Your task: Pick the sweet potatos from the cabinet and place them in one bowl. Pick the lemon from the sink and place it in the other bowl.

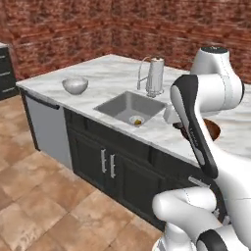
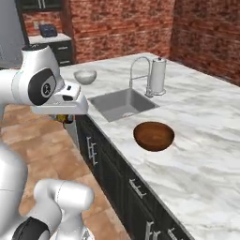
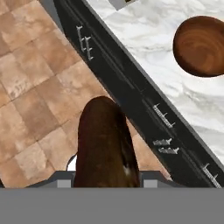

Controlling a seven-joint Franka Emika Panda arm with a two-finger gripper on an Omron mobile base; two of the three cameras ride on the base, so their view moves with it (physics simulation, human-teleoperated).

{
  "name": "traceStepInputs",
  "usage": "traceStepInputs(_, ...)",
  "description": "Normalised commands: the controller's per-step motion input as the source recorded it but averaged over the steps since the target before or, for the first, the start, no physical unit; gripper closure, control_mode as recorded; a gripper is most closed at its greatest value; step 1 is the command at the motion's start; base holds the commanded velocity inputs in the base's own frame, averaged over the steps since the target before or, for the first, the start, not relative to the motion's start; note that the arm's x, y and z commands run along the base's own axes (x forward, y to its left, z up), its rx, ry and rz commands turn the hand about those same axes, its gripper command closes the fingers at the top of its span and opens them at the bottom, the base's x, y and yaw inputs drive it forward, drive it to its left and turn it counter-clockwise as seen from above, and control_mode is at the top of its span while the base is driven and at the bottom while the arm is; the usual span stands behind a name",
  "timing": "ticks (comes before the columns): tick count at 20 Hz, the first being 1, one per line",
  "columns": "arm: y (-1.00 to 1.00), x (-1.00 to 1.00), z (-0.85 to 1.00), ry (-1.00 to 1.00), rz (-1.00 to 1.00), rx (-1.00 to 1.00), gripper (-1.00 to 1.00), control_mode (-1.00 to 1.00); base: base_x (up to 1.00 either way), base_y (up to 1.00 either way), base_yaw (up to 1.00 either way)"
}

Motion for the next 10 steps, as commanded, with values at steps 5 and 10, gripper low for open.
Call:
traceStepInputs(5,0.00,0.00,0.00,0.00,0.00,0.00,1.00,1.00,0.07,0.20,-0.91)
traceStepInputs(10,0.00,0.00,0.00,0.00,0.00,0.00,1.00,1.00,0.33,0.23,-0.82)
